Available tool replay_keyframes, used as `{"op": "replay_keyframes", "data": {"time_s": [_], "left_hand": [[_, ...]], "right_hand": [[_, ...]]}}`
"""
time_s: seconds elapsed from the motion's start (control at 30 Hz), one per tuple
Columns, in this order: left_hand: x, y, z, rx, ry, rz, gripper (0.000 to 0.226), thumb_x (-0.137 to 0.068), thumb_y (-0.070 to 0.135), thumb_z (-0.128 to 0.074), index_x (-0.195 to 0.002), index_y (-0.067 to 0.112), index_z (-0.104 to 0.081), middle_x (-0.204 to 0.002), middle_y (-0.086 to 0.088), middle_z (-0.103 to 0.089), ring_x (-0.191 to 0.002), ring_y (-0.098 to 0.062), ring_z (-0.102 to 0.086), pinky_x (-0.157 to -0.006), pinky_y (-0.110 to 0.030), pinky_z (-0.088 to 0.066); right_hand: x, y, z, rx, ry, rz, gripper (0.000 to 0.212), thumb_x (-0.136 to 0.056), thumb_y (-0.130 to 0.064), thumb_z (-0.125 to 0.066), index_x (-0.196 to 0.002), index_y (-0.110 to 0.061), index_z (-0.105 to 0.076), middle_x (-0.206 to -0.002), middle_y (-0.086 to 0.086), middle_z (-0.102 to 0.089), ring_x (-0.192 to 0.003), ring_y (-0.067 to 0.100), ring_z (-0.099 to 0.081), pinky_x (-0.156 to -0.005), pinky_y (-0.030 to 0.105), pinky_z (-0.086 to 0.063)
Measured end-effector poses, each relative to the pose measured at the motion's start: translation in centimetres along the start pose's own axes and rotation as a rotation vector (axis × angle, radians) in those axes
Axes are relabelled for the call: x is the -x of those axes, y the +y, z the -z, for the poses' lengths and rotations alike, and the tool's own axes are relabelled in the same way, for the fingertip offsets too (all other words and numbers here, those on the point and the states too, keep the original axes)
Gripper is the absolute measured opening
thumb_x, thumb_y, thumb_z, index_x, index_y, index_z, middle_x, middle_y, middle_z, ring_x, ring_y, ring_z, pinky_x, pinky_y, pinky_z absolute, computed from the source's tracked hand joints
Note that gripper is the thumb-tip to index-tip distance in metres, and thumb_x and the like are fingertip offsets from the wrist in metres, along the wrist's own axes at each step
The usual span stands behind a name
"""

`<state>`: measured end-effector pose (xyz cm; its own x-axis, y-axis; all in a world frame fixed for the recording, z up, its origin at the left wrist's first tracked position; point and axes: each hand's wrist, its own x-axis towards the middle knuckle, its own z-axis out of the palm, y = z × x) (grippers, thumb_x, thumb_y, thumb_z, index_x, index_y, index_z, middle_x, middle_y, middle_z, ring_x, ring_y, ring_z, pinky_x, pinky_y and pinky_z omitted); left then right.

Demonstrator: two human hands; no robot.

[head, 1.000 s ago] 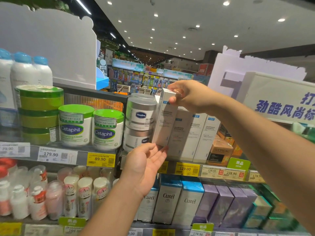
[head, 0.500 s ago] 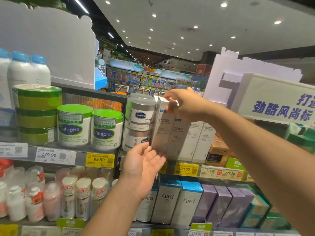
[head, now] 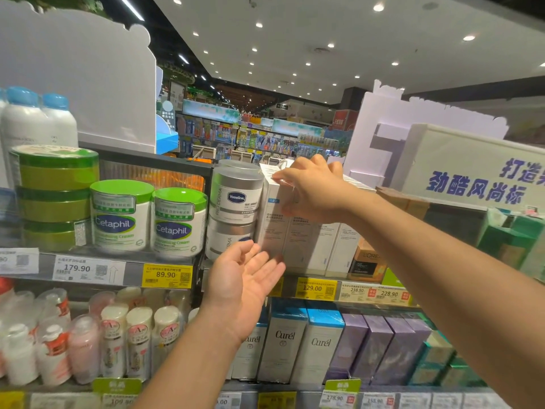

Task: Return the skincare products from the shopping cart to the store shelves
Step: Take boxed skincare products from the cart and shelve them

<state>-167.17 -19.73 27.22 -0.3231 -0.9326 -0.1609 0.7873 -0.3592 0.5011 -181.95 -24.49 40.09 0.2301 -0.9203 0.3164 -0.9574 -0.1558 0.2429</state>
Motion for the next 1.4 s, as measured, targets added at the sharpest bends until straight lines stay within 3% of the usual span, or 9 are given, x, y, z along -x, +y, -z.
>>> {"op": "replay_keyframes", "data": {"time_s": [0.2, 0.43, 0.63, 0.87, 1.1, 1.3, 1.4], "left_hand": [[0.3, -0.3, 0.2, -0.072, -0.007, 0.003, 0.058, -0.103, 0.027, -0.050, -0.155, 0.005, -0.038, -0.153, -0.021, -0.049, -0.133, -0.039, -0.055, -0.109, -0.050, -0.047], [1.4, -1.6, 0.6, -0.067, -0.059, -0.076, 0.060, -0.102, 0.047, -0.047, -0.152, 0.014, -0.044, -0.142, -0.010, -0.061, -0.114, -0.031, -0.070, -0.097, -0.045, -0.055], [1.8, -5.2, 0.7, -0.165, -0.103, -0.063, 0.063, -0.099, 0.065, -0.037, -0.145, 0.025, -0.053, -0.136, 0.000, -0.066, -0.114, -0.025, -0.071, -0.100, -0.048, -0.053], [2.7, -12.3, -0.1, -0.226, -0.192, 0.128, 0.075, -0.094, 0.074, -0.031, -0.149, 0.026, -0.049, -0.141, 0.001, -0.062, -0.114, -0.027, -0.071, -0.099, -0.052, -0.052], [5.7, -22.1, -1.5, -0.282, -0.280, 0.411, 0.076, -0.093, 0.077, -0.032, -0.150, 0.029, -0.047, -0.141, -0.002, -0.061, -0.118, -0.034, -0.066, -0.083, -0.051, -0.057], [9.8, -32.3, -2.8, -0.483, -0.398, 0.586, 0.071, -0.095, 0.075, -0.031, -0.144, 0.029, -0.053, -0.136, -0.003, -0.064, -0.117, -0.035, -0.067, -0.098, -0.058, -0.053], [12.2, -37.3, -2.8, -0.628, -0.478, 0.648, 0.069, -0.096, 0.074, -0.031, -0.139, 0.027, -0.057, -0.134, -0.004, -0.065, -0.117, -0.032, -0.065, -0.096, -0.055, -0.054]], "right_hand": [[1.2, 0.1, -0.2, -0.077, 0.060, -0.043, 0.062, -0.095, -0.063, -0.058, -0.150, -0.038, -0.043, -0.148, -0.001, -0.044, -0.135, 0.024, -0.031, -0.109, 0.048, -0.024], [6.7, -0.9, -2.3, -0.373, 0.485, -0.153, 0.038, -0.099, -0.052, -0.055, -0.133, -0.036, -0.061, -0.135, -0.009, -0.053, -0.134, 0.018, -0.038, -0.114, 0.048, -0.026], [12.5, -0.9, -5.0, -0.438, 0.600, -0.231, 0.045, -0.093, -0.058, -0.049, -0.126, -0.034, -0.067, -0.130, -0.011, -0.061, -0.129, 0.014, -0.045, -0.108, 0.051, -0.033], [22.0, 1.3, -8.2, -0.441, 0.507, -0.443, 0.053, -0.092, -0.058, -0.049, -0.135, -0.031, -0.065, -0.149, -0.005, -0.057, -0.150, 0.020, -0.037, -0.116, 0.065, -0.026], [35.8, 4.3, -10.6, -0.426, 0.387, -0.741, 0.057, -0.094, -0.064, -0.046, -0.141, -0.036, -0.059, -0.155, 0.000, -0.051, -0.151, 0.019, -0.036, -0.119, 0.062, -0.027], [48.8, 5.2, -11.4, -0.429, 0.314, -1.043, 0.057, -0.093, -0.066, -0.049, -0.143, -0.040, -0.056, -0.158, -0.008, -0.045, -0.152, 0.010, -0.028, -0.122, 0.057, -0.024], [55.7, 5.0, -12.2, -0.478, 0.290, -1.210, 0.061, -0.091, -0.072, -0.044, -0.145, -0.044, -0.052, -0.161, -0.008, -0.041, -0.154, 0.010, -0.025, -0.123, 0.055, -0.024]]}}
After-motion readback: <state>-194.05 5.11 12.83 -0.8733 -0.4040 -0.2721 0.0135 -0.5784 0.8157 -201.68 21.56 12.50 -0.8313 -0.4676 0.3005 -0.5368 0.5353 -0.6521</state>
